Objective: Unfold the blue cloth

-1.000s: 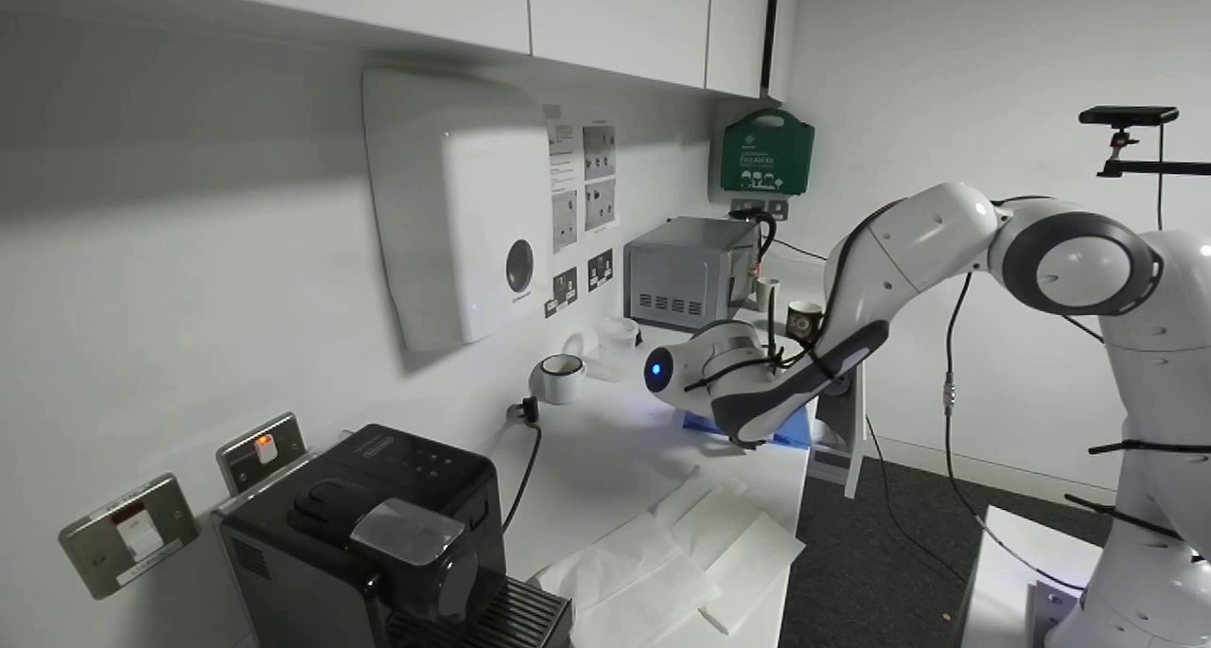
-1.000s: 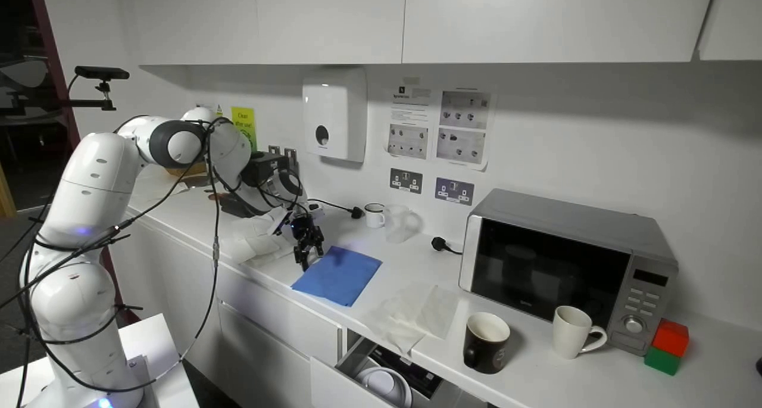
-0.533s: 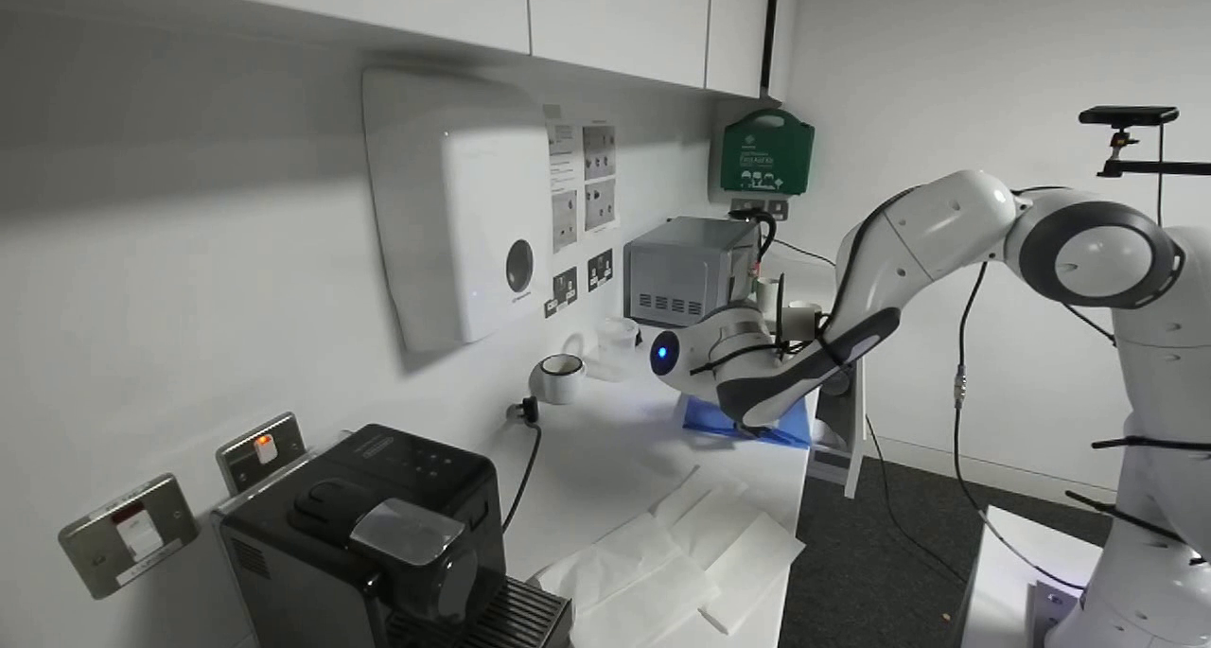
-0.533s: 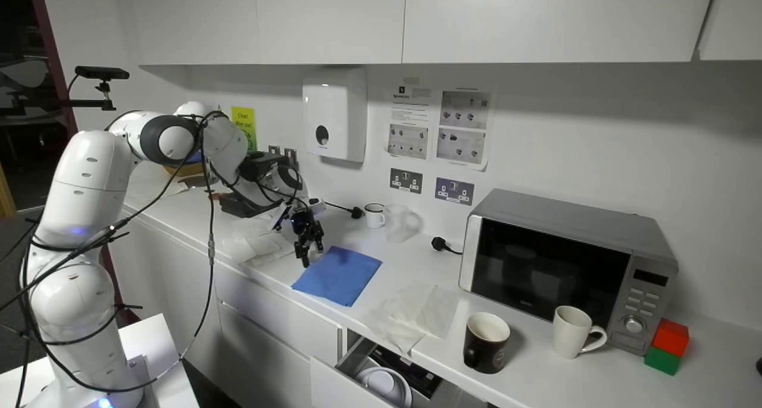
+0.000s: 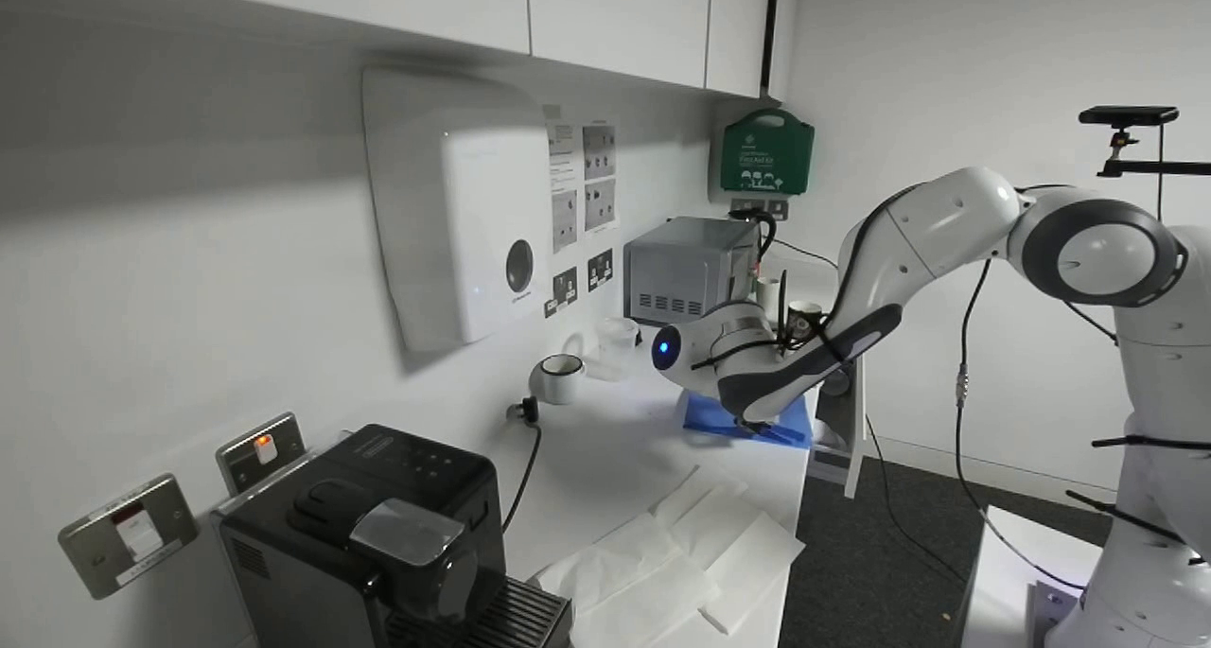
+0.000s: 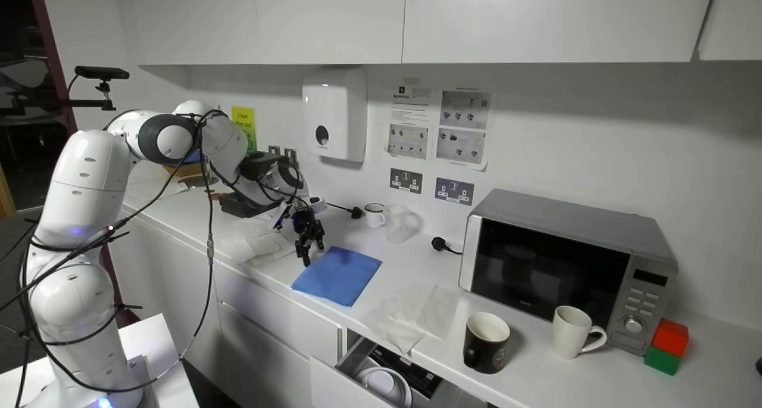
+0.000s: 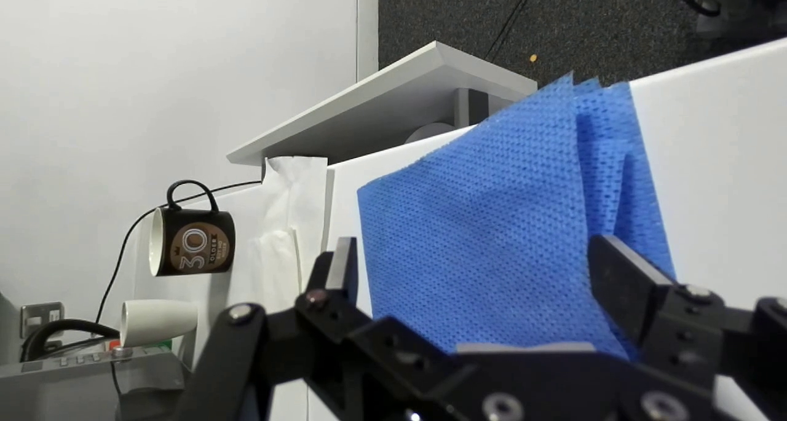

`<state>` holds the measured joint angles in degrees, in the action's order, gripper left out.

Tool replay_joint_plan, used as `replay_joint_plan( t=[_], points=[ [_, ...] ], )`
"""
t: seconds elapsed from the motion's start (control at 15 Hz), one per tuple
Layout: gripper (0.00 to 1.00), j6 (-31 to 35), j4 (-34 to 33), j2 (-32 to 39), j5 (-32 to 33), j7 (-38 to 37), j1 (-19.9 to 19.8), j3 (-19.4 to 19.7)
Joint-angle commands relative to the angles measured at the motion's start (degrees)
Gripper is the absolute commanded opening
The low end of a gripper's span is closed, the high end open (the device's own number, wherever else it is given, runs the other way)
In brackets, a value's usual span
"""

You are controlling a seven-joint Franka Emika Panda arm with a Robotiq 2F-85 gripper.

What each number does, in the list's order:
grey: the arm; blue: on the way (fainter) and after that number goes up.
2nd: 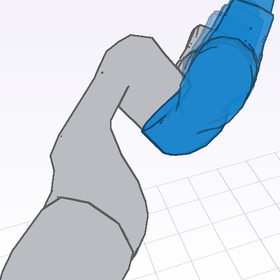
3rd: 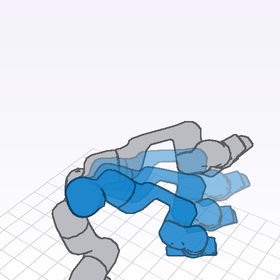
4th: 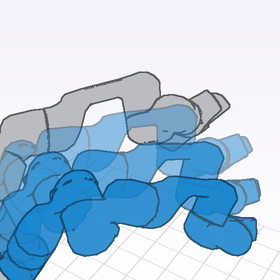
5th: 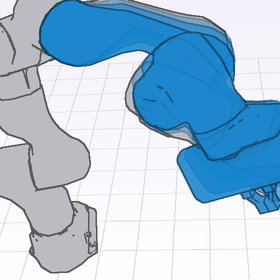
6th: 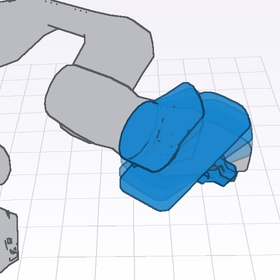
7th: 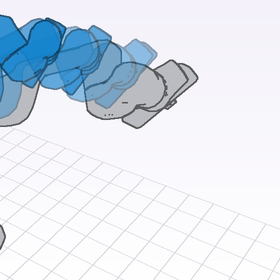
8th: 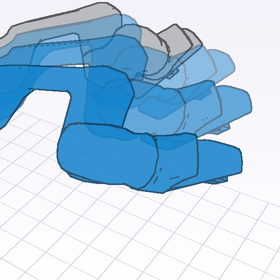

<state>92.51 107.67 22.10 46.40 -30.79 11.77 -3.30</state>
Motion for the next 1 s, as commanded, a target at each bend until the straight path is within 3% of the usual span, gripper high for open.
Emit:
replay_joint_plan(
  t=[0.0, 0.4, 0.93],
  points=[
    [1.00, 0.0, 0.8, -1.4, -1.5, 1.3, -0.7, -0.3],
    [1.00, 0.1, -0.3, -1.0, -4.7, 1.3, -0.4, -0.5],
    [1.00, 1.1, -0.3, -0.6, -4.3, 1.0, 0.0, -0.4]
  ],
)
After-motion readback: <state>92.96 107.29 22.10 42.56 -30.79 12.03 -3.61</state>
